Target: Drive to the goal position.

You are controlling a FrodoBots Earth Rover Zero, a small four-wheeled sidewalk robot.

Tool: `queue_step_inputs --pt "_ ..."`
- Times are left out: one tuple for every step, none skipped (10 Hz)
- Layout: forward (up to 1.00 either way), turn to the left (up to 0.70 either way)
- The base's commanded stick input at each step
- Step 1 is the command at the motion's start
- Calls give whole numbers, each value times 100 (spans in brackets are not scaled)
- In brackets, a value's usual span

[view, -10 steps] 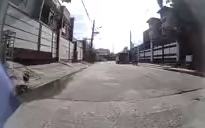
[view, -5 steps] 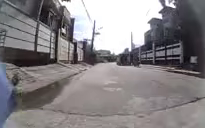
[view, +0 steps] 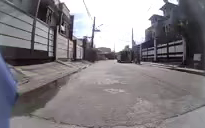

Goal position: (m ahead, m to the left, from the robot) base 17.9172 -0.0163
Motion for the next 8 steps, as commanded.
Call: queue_step_inputs --pt "0 0" --pt "0 0" --pt "-5 0" --pt "30 0" --pt "70 0" --pt "70 0" --pt "70 0" --pt "70 0"
